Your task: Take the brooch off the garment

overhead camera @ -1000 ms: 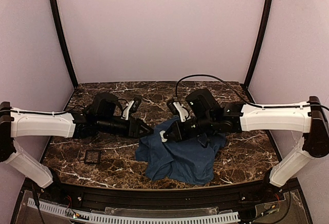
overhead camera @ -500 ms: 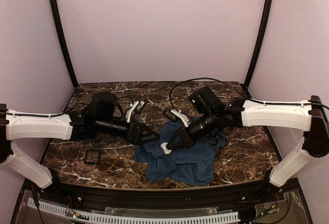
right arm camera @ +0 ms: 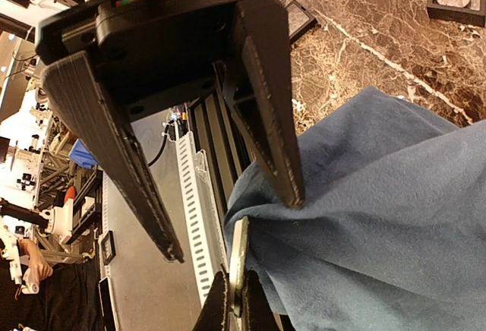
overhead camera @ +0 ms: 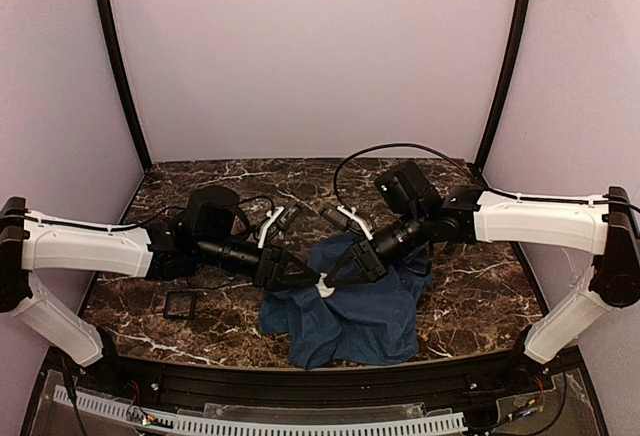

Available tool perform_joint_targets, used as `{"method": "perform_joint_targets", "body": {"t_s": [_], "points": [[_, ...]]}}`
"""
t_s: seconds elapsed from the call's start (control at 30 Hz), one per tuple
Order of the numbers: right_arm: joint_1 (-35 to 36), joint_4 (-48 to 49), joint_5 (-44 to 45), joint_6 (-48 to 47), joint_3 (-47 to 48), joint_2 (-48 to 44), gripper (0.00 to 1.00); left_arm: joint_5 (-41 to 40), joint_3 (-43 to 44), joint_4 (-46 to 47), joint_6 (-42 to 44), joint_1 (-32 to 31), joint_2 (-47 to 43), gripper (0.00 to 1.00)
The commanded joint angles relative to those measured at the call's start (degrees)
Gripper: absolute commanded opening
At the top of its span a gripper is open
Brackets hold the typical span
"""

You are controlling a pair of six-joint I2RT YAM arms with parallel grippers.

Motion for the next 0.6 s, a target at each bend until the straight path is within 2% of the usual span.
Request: {"method": "perform_joint_targets", "body": {"t_s": [0.0,0.2,0.37,0.5,0.57], "points": [[-0.5,3.1,-3.3,-0.9,-0.5,-1.4,0.0,0.5,-0.6,4.2,-1.3,-0.6,0.8,0.48],[-0.9,3.5,-3.9,-1.1,-0.1,-1.3,0.0,1.1,0.0,5.0,-1.8,-0.7,1.9,0.34],[-1.5,4.1,-3.4,-0.8,-0.1,-1.3,0.0,0.8,-0.6,5.2,-1.8,-0.7,1.8,0.27],[-1.9,4.7,-3.7,-0.9,-0.3,-1.0,0.0,0.6,-0.9,6.0,-2.4,-0.8,1.7,0.11],[-2.5,5.6,-3.7,-0.6,-0.8,-1.1,0.06,0.4,-1.0,6.5,-2.6,-0.7,1.7,0.04]]}}
